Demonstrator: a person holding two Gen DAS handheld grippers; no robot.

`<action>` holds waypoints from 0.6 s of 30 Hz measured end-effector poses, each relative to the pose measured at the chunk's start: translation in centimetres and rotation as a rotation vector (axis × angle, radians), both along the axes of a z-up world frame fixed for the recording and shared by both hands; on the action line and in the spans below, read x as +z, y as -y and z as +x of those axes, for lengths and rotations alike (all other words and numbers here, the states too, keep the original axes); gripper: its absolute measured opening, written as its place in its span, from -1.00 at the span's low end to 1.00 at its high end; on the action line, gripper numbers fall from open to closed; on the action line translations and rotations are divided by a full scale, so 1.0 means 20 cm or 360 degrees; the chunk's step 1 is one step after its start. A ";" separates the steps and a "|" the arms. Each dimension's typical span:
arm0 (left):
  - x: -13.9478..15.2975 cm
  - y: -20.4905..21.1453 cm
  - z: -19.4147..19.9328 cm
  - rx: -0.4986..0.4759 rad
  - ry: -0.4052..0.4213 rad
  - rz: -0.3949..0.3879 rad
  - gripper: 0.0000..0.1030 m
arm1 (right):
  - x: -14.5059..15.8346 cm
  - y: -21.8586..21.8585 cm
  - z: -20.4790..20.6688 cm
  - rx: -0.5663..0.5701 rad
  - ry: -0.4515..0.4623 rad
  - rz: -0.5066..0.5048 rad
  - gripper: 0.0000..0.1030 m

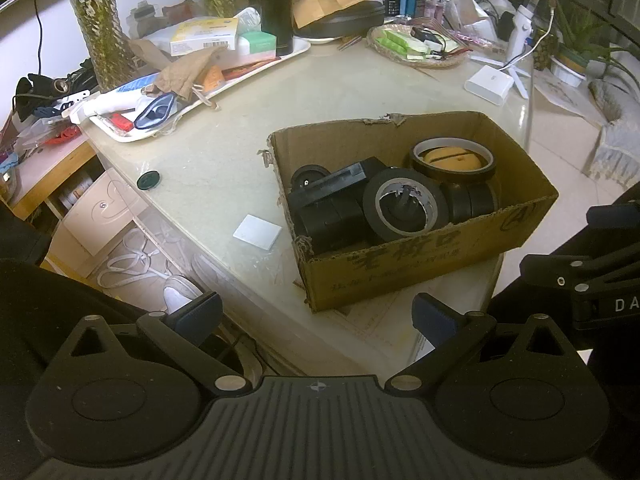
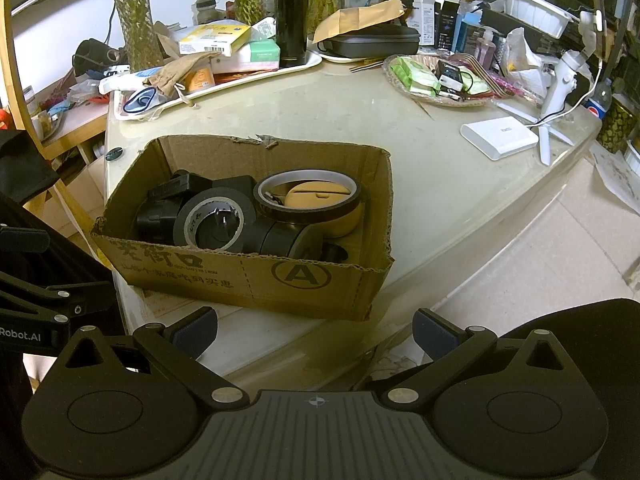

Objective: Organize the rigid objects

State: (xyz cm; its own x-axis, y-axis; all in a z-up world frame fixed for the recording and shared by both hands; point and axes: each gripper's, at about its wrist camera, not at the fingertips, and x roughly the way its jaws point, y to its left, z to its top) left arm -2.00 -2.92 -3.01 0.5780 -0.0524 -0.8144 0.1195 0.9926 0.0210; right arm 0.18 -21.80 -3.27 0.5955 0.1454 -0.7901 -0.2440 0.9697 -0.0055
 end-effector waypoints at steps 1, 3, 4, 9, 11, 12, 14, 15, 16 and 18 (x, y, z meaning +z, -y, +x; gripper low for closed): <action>0.00 0.00 0.00 0.0001 0.0000 0.0000 1.00 | 0.00 0.00 0.00 -0.0001 0.0002 0.0001 1.00; 0.00 0.00 0.00 0.0002 -0.0002 -0.0004 1.00 | 0.01 0.01 0.01 -0.0004 0.0001 0.0004 1.00; 0.00 0.00 0.00 0.0002 -0.0002 -0.0002 1.00 | 0.01 0.00 0.01 -0.0006 0.0001 0.0004 1.00; 0.00 0.00 0.00 -0.0006 -0.0011 0.0003 1.00 | 0.00 0.00 0.01 -0.0004 0.0002 -0.0001 1.00; 0.00 0.01 0.00 -0.0006 -0.0011 0.0002 1.00 | 0.00 0.00 0.01 -0.0005 0.0002 -0.0001 1.00; 0.00 0.01 0.00 -0.0005 -0.0011 0.0002 1.00 | 0.00 0.00 0.01 -0.0005 0.0002 0.0000 1.00; 0.00 0.01 0.00 -0.0005 -0.0011 0.0002 1.00 | 0.00 0.00 0.01 -0.0004 0.0001 -0.0001 1.00; 0.00 0.00 0.00 -0.0004 -0.0011 0.0001 1.00 | 0.00 0.00 0.01 -0.0004 0.0002 -0.0001 1.00; 0.00 0.01 0.01 -0.0003 -0.0012 0.0000 1.00 | 0.00 0.00 0.01 -0.0003 0.0003 -0.0001 1.00; 0.00 0.01 0.01 -0.0002 -0.0012 0.0000 1.00 | 0.00 0.00 0.01 -0.0002 0.0002 -0.0002 1.00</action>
State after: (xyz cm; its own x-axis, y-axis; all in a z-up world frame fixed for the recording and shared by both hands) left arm -1.88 -3.08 -3.10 0.5718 -0.0534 -0.8186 0.1212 0.9924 0.0200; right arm 0.40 -21.81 -3.23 0.5967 0.1437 -0.7895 -0.2428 0.9701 -0.0069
